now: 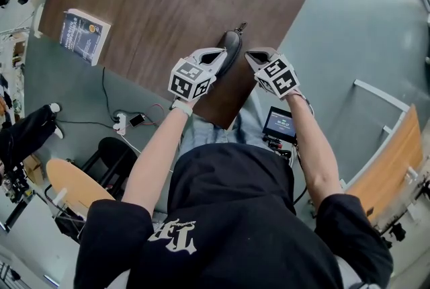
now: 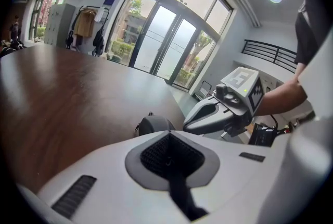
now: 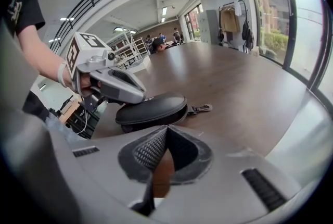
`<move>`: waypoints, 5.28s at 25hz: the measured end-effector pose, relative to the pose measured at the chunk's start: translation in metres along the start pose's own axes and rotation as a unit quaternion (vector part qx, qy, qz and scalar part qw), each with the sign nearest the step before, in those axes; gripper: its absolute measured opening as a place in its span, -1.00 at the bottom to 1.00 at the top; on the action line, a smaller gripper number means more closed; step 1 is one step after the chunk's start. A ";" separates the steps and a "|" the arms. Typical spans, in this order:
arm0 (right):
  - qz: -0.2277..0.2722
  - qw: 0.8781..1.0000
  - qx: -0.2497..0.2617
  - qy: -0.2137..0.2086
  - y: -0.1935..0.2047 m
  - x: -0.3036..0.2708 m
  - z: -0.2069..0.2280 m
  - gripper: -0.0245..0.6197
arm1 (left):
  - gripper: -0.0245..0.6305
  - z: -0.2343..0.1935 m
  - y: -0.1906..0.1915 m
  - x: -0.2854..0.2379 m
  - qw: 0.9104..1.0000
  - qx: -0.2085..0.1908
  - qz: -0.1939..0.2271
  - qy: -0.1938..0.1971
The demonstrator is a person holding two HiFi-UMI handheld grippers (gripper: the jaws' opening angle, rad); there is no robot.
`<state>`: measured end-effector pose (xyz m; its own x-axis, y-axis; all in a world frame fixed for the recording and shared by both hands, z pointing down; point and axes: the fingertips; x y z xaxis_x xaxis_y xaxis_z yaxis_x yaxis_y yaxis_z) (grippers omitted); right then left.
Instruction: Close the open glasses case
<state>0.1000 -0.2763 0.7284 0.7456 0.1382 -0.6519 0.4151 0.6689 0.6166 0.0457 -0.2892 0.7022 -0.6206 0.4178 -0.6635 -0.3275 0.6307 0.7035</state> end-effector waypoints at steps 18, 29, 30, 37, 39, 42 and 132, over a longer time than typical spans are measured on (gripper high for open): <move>-0.003 0.998 -0.041 -0.040 -0.068 -0.004 0.072 -0.96 | -0.91 0.026 0.011 -0.019 0.995 -0.074 -0.005 -0.061; -0.157 0.967 -0.112 -0.164 -0.097 -0.053 0.075 -0.96 | -0.91 0.039 0.015 -0.017 0.991 -0.102 0.002 -0.090; -0.171 0.963 -0.123 -0.166 -0.097 -0.056 0.074 -0.96 | -0.91 0.040 0.015 -0.016 0.990 -0.108 0.003 -0.095; -0.330 0.916 -0.085 -0.210 -0.071 -0.067 0.054 -0.96 | -0.91 0.042 0.017 -0.017 0.985 -0.127 0.006 -0.113; -0.348 0.908 -0.085 -0.215 -0.069 -0.070 0.052 -0.96 | -0.91 0.042 0.017 -0.018 0.984 -0.133 0.007 -0.118; -0.370 0.895 -0.099 -0.229 -0.066 -0.073 0.047 -0.69 | -0.91 0.043 0.017 -0.018 0.983 -0.139 0.008 -0.123; -0.177 0.909 -0.320 -0.200 -0.038 -0.050 0.088 -0.97 | -0.91 0.012 0.025 -0.030 0.995 -0.064 -0.038 -0.070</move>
<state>0.0929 -0.3727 0.7760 0.8078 -0.3589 -0.4676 0.3728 0.9255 -0.0662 0.0643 -0.2782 0.7370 -0.4877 0.4645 -0.7392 -0.4633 0.5800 0.6701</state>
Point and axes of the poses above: the fingertips, and each gripper's own axes: x backward along the fingers, z to its right, y out of its underside, and after that the axes turned 15 degrees about -y, right-handed
